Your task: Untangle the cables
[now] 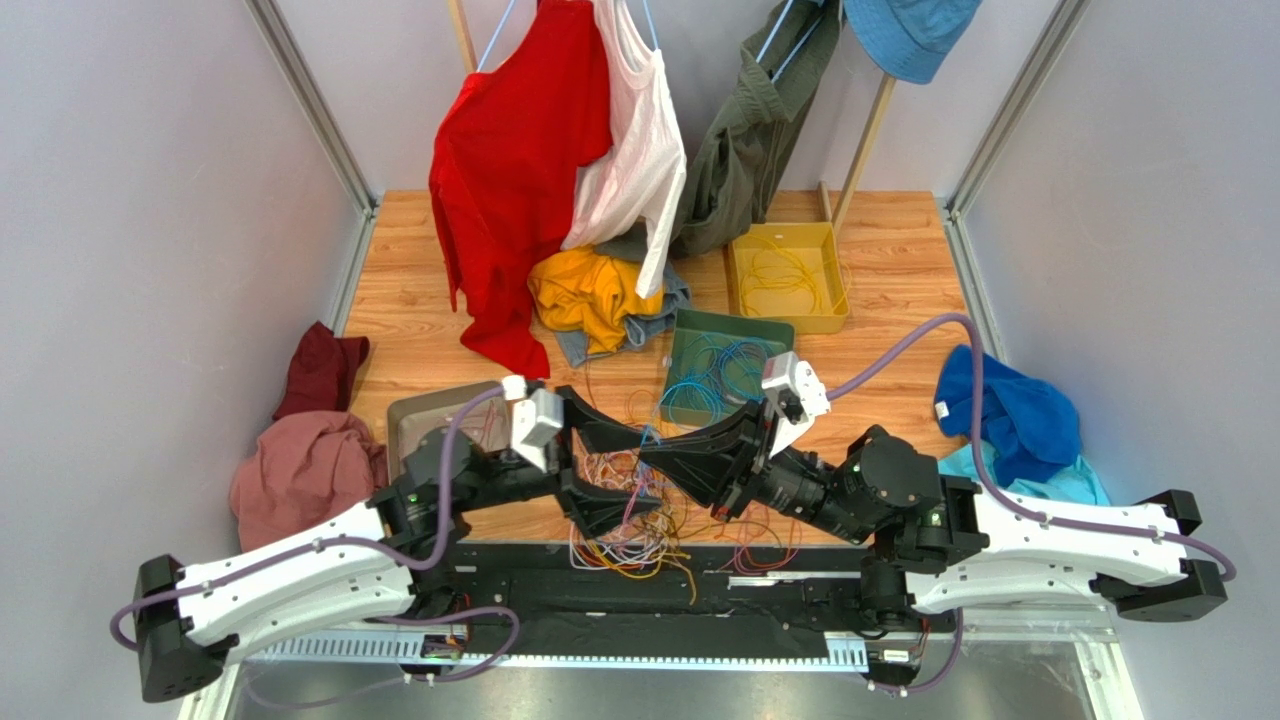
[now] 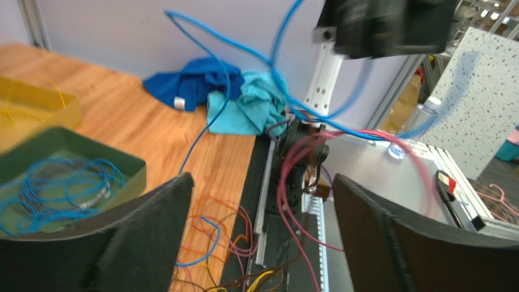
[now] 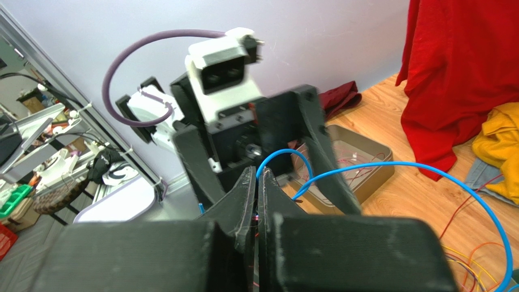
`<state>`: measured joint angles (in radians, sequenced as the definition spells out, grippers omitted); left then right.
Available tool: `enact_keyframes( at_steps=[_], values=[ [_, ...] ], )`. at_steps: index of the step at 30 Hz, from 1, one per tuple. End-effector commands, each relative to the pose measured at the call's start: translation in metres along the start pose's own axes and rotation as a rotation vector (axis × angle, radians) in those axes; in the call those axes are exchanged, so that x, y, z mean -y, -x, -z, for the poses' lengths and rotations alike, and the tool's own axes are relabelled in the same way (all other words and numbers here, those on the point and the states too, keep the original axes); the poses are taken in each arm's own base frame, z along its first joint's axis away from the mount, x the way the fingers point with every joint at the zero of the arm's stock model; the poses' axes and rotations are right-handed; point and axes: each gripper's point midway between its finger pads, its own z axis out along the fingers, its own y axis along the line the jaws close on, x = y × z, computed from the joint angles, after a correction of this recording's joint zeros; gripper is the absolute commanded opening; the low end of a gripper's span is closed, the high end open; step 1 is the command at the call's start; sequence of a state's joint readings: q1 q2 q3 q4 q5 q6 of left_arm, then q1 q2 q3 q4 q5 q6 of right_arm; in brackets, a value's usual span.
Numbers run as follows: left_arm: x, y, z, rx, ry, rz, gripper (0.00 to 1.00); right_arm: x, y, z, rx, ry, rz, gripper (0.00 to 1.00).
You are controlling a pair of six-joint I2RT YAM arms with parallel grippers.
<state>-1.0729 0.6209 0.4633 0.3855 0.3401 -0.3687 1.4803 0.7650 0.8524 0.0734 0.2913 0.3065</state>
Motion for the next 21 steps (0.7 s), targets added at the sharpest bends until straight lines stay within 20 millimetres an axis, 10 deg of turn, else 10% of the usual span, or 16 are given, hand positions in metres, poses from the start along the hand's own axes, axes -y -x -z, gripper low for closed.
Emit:
enact_keyframes(
  at_steps=[1, 5, 8, 21],
  values=[
    [0.006, 0.006, -0.018, 0.008, -0.062, -0.019, 0.83, -0.021, 0.027, -0.001, 0.058, 0.076, -0.040, 0.00],
    [0.000, -0.002, -0.023, -0.015, -0.048, -0.013, 0.47, -0.022, 0.032, 0.002, 0.059, 0.080, -0.038, 0.00],
    [-0.015, -0.006, -0.016, -0.030, 0.048, -0.018, 0.00, -0.019, 0.040, 0.009, 0.073, 0.068, -0.029, 0.00],
    [-0.131, -0.078, 0.092, -0.105, 0.856, 0.181, 0.00, 0.021, 0.084, 0.049, 0.172, -0.127, 0.042, 0.00]
  ],
)
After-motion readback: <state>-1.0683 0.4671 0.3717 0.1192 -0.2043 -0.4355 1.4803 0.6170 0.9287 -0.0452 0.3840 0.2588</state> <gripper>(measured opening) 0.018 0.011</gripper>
